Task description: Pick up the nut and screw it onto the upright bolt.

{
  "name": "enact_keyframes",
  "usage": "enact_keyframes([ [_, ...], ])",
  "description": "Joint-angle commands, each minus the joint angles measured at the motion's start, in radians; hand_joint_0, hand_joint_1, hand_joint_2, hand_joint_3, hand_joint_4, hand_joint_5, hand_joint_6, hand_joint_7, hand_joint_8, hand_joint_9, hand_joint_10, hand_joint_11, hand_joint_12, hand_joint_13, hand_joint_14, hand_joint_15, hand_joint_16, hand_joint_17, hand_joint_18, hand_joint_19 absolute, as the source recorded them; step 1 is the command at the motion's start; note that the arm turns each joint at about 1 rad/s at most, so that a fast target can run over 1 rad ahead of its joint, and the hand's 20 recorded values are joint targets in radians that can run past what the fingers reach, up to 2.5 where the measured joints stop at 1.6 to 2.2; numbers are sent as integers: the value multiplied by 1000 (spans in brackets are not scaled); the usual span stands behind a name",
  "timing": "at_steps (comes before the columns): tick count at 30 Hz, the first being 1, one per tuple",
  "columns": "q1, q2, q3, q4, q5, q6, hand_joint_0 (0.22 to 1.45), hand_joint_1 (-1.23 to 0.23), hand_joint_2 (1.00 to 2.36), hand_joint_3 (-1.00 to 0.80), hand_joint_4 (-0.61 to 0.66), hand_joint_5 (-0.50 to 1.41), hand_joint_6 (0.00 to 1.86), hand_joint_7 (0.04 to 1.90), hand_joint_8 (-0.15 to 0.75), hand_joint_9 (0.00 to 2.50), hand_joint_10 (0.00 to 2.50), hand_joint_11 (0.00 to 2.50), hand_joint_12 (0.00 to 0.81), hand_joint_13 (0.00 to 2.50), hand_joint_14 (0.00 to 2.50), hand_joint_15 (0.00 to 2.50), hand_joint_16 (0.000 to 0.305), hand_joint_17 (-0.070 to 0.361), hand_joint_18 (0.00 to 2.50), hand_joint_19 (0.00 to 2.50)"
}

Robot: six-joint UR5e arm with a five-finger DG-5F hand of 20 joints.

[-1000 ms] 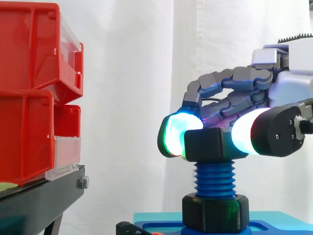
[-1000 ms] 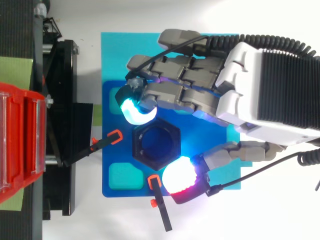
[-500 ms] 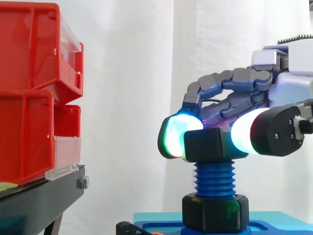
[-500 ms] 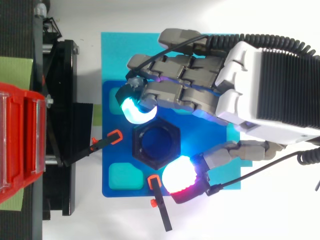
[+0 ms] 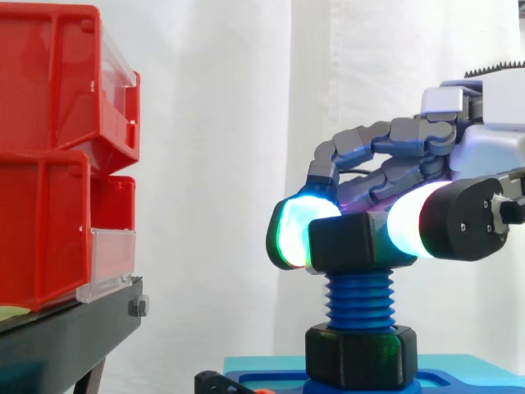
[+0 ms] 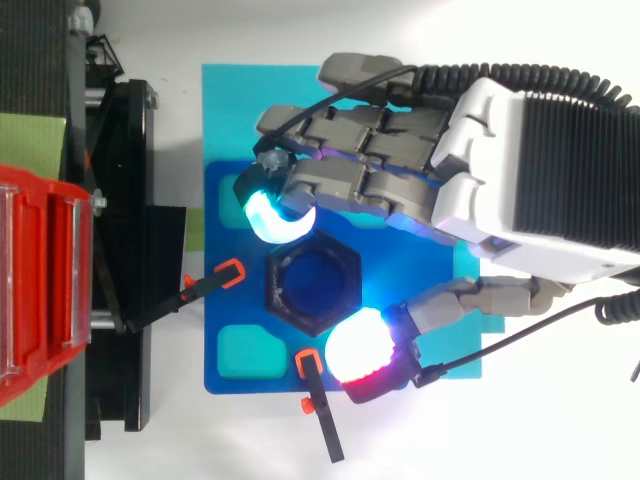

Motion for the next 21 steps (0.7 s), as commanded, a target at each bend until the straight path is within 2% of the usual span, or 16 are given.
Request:
enact_keyframes([
  [1, 0, 0, -1, -3, 0, 0, 503, -594, 1000, -500, 270, -158, 501, 1166, 266, 579, 0, 0, 237, 655, 0, 0, 26, 59, 501, 33],
  [8, 0, 0, -1, -3, 0, 0, 502, -596, 1000, -500, 275, -157, 501, 1167, 266, 579, 0, 0, 235, 654, 0, 0, 26, 60, 502, 37],
  [13, -3, -30, -3, 0, 0, 3, 502, -597, 1000, -500, 270, -157, 501, 1162, 266, 581, 0, 0, 236, 653, 0, 0, 27, 60, 503, 31],
  [21, -4, -30, -3, 2, -6, 5, 502, -597, 1000, -500, 265, -157, 501, 1166, 267, 579, 0, 0, 237, 653, 0, 0, 27, 60, 505, 33],
])
